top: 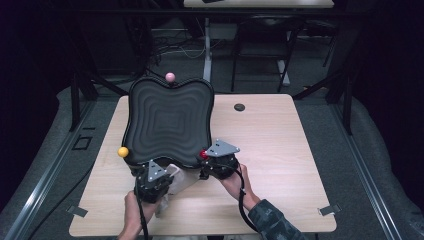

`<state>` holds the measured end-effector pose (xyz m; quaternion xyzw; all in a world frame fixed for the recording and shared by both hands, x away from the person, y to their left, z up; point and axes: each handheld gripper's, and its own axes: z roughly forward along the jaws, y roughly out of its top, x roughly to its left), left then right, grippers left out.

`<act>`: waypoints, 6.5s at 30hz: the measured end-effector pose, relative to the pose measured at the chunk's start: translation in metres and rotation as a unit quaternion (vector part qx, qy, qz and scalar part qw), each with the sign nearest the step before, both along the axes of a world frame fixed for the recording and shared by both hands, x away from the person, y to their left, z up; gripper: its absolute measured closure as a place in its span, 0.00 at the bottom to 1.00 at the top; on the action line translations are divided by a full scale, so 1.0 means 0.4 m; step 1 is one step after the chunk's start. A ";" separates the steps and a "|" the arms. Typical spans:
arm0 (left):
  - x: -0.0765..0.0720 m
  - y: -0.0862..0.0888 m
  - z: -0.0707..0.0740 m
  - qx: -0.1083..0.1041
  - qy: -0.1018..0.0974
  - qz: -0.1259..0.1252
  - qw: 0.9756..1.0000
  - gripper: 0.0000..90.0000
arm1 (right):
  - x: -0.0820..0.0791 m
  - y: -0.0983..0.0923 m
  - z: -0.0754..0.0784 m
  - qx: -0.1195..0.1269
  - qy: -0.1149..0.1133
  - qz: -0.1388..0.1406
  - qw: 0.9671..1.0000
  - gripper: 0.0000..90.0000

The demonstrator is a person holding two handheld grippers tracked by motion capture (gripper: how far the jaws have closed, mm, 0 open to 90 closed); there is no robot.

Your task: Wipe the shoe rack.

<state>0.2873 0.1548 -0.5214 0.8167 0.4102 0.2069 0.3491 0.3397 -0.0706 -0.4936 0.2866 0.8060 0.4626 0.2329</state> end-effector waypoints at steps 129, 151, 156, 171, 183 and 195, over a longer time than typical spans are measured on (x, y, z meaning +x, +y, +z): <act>0.073 0.045 -0.142 -0.079 -0.018 0.240 0.967 0.92 | 0.004 -0.002 0.003 -0.005 0.005 0.005 1.000 0.67; 0.080 0.148 -0.141 -0.075 -0.024 0.334 0.939 0.92 | 0.005 -0.002 0.003 -0.005 0.003 0.008 1.000 0.67; 0.077 0.140 -0.143 -0.063 -0.032 0.332 0.941 0.92 | 0.005 -0.002 0.003 -0.005 0.003 0.008 1.000 0.67; 0.061 0.065 -0.144 -0.053 -0.031 0.276 0.959 0.93 | 0.005 -0.002 0.003 -0.005 0.003 0.007 1.000 0.67; 0.036 -0.068 -0.155 -0.042 -0.017 0.165 0.985 0.93 | 0.004 -0.002 0.004 -0.006 0.004 0.006 1.000 0.67; 0.041 -0.147 -0.159 -0.047 0.003 0.074 0.996 0.92 | 0.003 -0.001 0.001 -0.001 0.003 0.004 1.000 0.67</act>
